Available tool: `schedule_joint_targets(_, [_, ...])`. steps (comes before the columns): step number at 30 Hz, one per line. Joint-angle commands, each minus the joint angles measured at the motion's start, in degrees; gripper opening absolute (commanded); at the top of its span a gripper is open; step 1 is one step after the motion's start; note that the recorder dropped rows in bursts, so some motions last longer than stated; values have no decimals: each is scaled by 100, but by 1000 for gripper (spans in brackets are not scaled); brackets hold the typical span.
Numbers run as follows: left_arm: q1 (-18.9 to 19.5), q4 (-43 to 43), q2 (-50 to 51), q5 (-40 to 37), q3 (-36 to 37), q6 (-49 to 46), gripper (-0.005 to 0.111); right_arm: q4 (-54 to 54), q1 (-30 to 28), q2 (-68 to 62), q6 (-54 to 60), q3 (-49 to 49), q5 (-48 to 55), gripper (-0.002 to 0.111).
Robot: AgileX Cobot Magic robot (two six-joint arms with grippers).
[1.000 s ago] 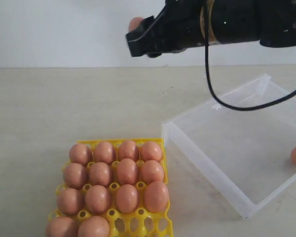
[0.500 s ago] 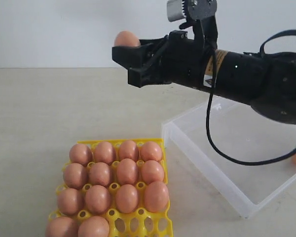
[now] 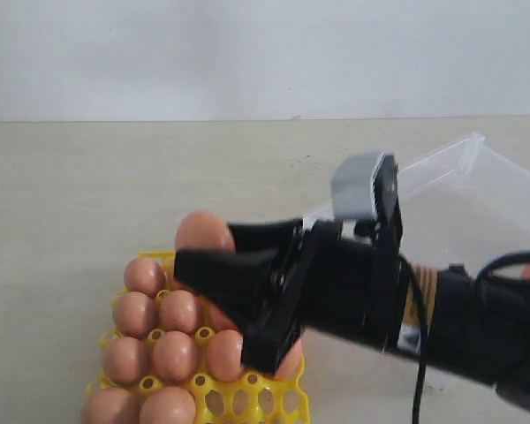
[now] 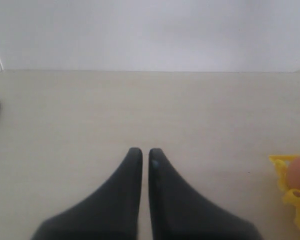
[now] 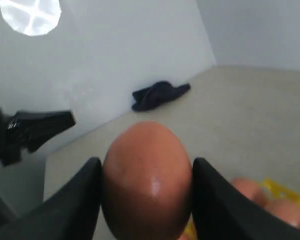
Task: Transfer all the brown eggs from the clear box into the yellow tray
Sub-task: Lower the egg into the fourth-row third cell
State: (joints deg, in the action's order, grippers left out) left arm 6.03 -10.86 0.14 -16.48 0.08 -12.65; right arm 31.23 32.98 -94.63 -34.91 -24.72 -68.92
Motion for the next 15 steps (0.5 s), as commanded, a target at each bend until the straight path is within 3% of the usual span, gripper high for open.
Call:
schedule_joint_targets(1, [14,-29,-14,22,-8,-41,4,-750,1015,87,528,317,-4,0])
schedule_joint_targets(5, [14,-29,-14,22,-8,-41,4,-1518,1801,76,965,317,1187,0])
schedule_joint_targets(8, [14,-29,-14,22,-8,-41,4,-1944,2200,76,1120,317,1535,0])
schedule_joint_targets(15, [14,-29,-14,22,-8,-41,4,-3481,2418,-166,1335,340,2004,0])
